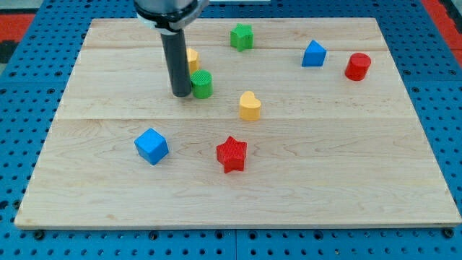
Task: Push the green circle and the yellow heart slightly to the right
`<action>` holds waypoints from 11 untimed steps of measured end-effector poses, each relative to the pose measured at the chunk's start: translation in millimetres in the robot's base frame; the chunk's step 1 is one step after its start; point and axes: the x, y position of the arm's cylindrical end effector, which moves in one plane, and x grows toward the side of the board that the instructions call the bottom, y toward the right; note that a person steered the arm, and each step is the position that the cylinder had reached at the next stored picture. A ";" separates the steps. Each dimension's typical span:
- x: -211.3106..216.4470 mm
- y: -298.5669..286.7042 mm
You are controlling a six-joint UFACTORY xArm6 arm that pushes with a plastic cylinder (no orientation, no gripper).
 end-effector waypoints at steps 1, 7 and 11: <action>-15.7 -12.1; 30.3 119.8; 14.1 152.1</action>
